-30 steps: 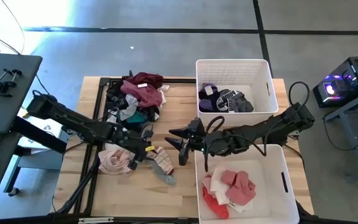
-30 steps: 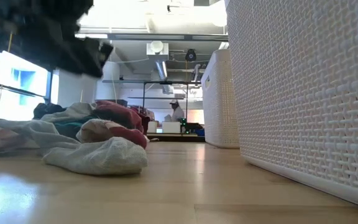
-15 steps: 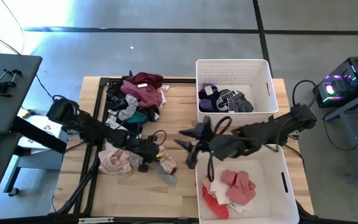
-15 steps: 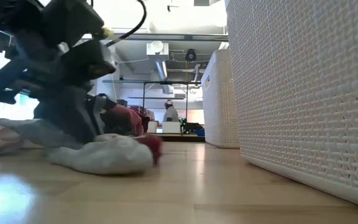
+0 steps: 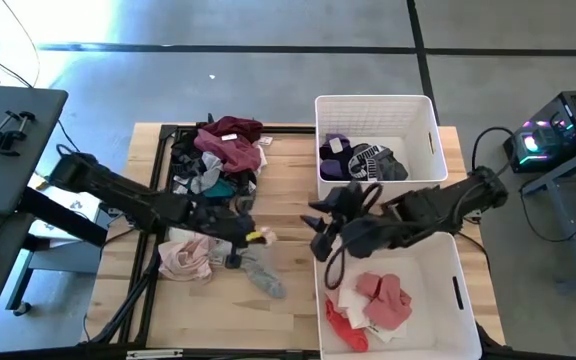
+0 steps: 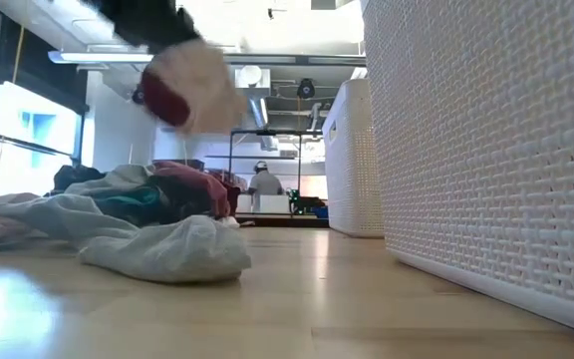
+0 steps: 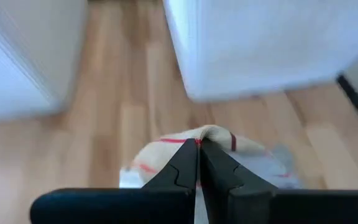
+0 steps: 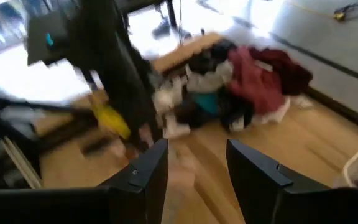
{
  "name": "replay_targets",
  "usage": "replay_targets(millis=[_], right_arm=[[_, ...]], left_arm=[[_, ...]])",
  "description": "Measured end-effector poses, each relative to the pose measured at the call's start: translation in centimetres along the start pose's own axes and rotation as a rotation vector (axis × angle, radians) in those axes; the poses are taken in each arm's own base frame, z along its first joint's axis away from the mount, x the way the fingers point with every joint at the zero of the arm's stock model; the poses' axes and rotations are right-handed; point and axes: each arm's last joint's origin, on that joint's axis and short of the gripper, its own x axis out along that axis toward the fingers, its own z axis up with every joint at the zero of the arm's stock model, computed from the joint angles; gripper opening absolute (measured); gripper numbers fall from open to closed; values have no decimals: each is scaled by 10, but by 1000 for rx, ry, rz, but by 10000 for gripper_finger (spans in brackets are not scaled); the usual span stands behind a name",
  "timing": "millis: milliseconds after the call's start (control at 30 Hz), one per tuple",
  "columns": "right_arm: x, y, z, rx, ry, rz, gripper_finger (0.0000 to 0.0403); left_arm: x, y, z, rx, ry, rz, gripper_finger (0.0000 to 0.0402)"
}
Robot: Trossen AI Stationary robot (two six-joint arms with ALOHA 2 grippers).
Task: Sort clothes
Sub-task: Put the white striped sock into the bottom bin
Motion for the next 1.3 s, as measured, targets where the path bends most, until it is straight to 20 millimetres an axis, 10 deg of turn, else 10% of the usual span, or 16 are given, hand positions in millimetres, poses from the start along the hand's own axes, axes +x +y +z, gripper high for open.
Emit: replay_targets(millis=[567, 933, 1300], right_arm=[[93, 24, -45, -73, 93, 50, 153], [107, 10, -39, -58, 160, 65, 235], [118, 15, -31, -183, 99, 180, 214]], left_arm=[[-50, 22, 48, 63, -223, 86, 0], [-50, 21, 48, 67, -231, 49, 0], [-52, 19, 55, 70, -308, -23, 0]])
